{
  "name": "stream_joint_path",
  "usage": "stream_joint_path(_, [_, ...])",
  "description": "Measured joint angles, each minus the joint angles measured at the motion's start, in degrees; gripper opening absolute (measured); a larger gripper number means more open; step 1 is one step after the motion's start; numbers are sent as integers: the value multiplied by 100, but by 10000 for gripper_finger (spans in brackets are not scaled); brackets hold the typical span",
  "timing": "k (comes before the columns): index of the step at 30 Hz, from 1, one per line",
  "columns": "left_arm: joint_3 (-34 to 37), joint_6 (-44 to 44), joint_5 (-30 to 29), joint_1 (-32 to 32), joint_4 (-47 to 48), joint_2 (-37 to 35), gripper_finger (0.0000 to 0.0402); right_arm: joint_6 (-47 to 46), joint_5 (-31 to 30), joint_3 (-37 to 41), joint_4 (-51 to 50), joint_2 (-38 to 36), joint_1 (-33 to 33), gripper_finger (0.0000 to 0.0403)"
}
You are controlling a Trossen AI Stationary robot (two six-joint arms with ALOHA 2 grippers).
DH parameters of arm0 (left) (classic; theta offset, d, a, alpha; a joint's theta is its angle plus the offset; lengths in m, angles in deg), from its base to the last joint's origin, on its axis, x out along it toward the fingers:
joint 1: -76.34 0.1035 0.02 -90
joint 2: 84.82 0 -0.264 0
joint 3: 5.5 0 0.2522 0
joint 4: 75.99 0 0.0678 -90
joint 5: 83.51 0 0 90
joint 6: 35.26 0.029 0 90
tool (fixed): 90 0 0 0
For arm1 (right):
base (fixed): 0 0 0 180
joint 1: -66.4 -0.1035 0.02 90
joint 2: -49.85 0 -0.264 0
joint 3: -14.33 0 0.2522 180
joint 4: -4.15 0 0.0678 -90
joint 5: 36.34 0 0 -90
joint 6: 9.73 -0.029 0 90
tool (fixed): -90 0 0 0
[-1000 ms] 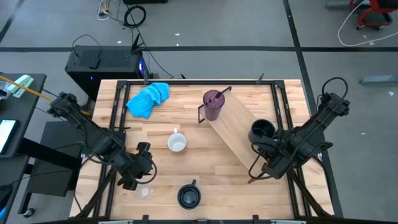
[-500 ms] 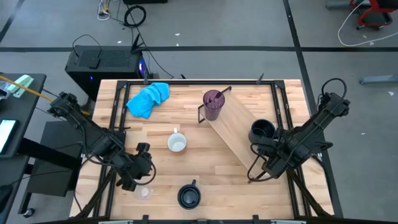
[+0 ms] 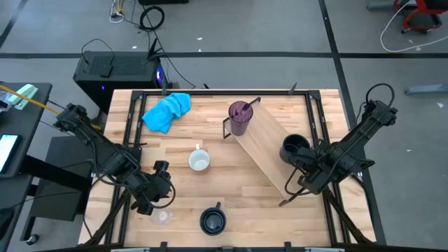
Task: Stack small to large cups/mugs on shelf
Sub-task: Put the right black mug on the shelf, then put the black mug on the shelf aligned with the other black mug
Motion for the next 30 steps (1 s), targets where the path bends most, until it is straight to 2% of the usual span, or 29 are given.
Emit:
stream_joint_path(17, [0,11,0,1,-2,0,107,230,-506,0,1,-12,4,4])
stream_joint_path(22, [0,11,0,0,-1,0,107,-120,-175,0,31,-12,2,4])
stream_joint_path(24, [0,9,0,1,0,0,107,-293,-2,0,312,-12,2,4])
stream_joint_path(30, [0,23,2,-1,66,0,107,-251,109,0,1961,-7,7,4])
